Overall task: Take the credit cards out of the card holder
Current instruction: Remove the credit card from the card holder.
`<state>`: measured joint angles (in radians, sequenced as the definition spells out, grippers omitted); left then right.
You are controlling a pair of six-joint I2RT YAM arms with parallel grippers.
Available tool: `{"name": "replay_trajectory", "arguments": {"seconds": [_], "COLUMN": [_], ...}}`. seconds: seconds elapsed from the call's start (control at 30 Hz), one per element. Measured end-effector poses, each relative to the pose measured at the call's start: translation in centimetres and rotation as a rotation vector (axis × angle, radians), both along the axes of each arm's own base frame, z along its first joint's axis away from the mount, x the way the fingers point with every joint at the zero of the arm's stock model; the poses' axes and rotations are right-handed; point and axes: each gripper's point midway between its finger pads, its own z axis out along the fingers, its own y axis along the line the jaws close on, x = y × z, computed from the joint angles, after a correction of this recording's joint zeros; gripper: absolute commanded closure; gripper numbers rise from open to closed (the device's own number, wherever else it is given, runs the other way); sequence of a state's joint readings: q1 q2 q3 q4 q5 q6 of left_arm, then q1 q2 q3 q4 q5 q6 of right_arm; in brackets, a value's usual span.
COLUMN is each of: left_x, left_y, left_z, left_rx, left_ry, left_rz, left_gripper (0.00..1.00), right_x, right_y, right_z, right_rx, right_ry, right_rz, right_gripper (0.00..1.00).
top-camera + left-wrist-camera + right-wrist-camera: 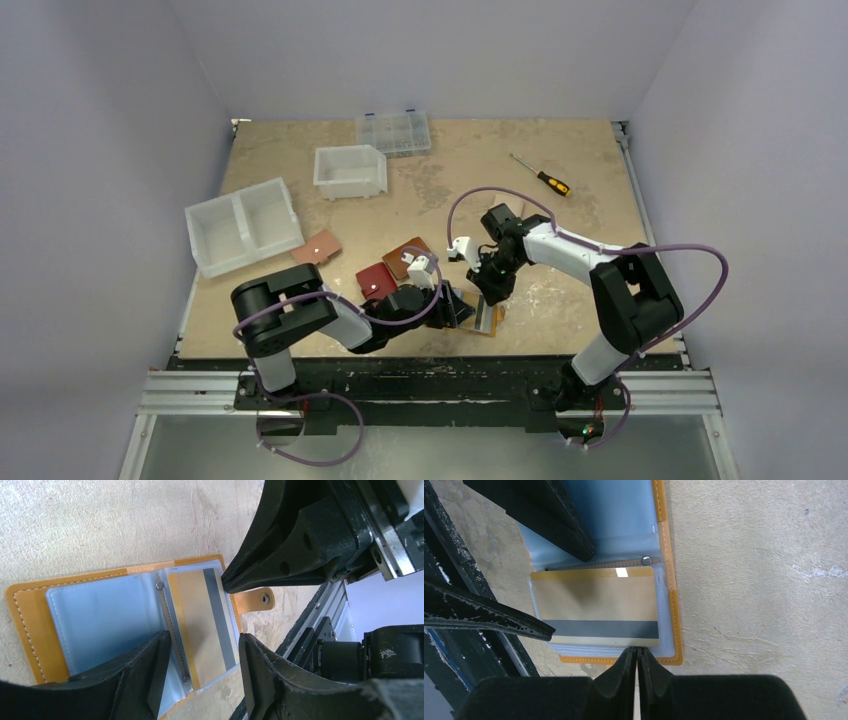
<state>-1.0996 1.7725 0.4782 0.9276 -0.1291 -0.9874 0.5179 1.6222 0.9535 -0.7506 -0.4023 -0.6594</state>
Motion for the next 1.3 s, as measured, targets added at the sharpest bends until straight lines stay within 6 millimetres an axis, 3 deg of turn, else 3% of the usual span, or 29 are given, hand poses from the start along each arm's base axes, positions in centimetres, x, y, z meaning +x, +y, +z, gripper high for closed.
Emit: {"name": "replay_trajectory", "arguments": {"seconds": [0.27, 0.47, 0.5, 0.6, 0.9, 1.17, 1.3], "left_x": [0.0, 0.3, 0.3, 0.6, 0.4, -0.5, -0.8], "left_y": [-0.3, -0.3, -0.3, 0.0, 1.2, 4.9, 5.3], "left_z": [0.0, -0.4, -0.5, -1.0, -1.4, -1.2, -1.3], "left_rx": [-0.030, -0.050, -0.051, -0.040, -0.049, -0.098, -0.119], "left_ry": [0.022, 0.055, 0.061, 0.073, 0.087, 0.077, 0.073], "left_rz": [0.010, 0.034, 0.039, 0.057, 0.087, 0.094, 0.079], "left_gripper": [0.47, 0.63, 0.69, 1.00, 1.00, 1.00, 1.00], "right_x": [0.0, 0.2, 0.1, 0.1, 0.3, 0.6, 0.6], "right_y": [0.2, 0.4, 0.4, 0.4, 0.9, 1.9, 2.0], "right_z": [0.0, 0.0, 0.0, 0.0, 0.0, -1.0, -0.9], "right_rx": [0.001, 0.001, 0.000, 0.001, 0.009, 0.020, 0.026], "right_ry": [0.010, 0.022, 0.023, 0.027, 0.028, 0.026, 0.027], "right_rz": [-0.032, -0.054, -0.056, -0.059, -0.067, -0.065, -0.066], "right_gripper": [0.84, 0.85, 0.85, 0.85, 0.83, 0.80, 0.69]}}
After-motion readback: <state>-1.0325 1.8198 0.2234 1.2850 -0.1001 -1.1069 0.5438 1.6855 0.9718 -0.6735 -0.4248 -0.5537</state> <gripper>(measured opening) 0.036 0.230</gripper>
